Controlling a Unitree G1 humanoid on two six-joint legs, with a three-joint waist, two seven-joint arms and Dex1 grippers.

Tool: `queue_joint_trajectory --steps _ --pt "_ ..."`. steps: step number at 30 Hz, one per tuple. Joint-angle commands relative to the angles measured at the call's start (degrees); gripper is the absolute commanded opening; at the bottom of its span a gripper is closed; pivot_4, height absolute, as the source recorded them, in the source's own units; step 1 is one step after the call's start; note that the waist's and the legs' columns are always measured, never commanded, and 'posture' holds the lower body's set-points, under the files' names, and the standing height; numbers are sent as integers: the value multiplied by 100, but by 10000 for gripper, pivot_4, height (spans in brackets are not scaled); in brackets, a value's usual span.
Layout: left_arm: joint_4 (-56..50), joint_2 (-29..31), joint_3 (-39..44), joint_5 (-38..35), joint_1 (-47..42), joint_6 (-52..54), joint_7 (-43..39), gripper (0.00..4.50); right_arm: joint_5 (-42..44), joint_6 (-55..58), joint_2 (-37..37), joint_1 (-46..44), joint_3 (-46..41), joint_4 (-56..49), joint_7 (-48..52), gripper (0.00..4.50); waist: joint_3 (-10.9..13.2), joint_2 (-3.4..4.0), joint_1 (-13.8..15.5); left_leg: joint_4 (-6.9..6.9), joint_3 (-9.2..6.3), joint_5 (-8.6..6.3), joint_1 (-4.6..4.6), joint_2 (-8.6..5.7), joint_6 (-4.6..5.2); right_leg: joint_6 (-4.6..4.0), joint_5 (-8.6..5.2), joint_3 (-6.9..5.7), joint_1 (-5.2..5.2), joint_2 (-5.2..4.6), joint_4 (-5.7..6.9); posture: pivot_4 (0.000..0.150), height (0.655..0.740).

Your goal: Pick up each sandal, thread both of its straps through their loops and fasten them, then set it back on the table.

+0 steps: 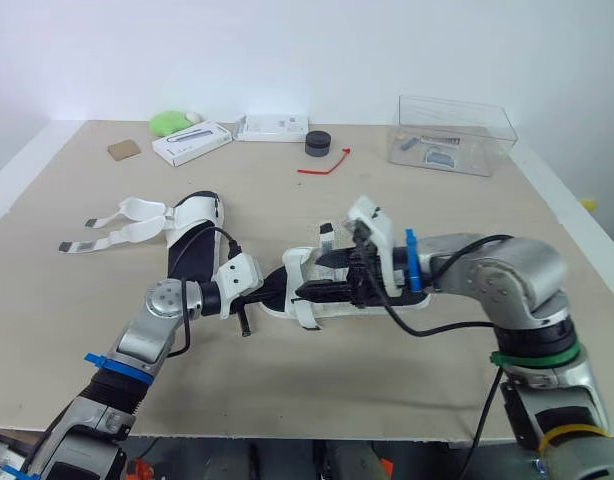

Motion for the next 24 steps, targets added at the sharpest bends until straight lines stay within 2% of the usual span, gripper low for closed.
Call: queue_joint_trajectory --steps 1,8,11,15,24 --pt "366 100 -164 324 89 165 -45 0 779 291 -213 87 -504 -518 431 44130 0 0 1 0 -1 0 0 0 0 0 0 0 0 0 0 1500 7400" --pt "352 71 -163 316 83 162 -54 0 1367 479 -350 646 -514 -816 523 44130 -1 -1 1 3 -3 1 5 1 0 2 3 -1 5 -9 1 1500 7400" --pt "327 79 -170 313 107 161 -72 0 1058 271 -299 917 -190 -745 339 44130 -3 -4 1 4 -4 1 8 2 0 1 3 -3 8 -8 1 1500 7400" --pt "316 122 -139 318 92 172 -83 0 574 132 -204 843 150 -515 -41 44130 -3 -4 1 3 0 1 4 0 0 3 3 1 3 -6 1 1500 7400" --pt "274 145 -129 318 139 176 -73 0 203 -77 -201 808 455 -349 -31 44130 -3 -4 1 4 -1 1 4 0 0 3 3 1 4 3 1 1500 7400"
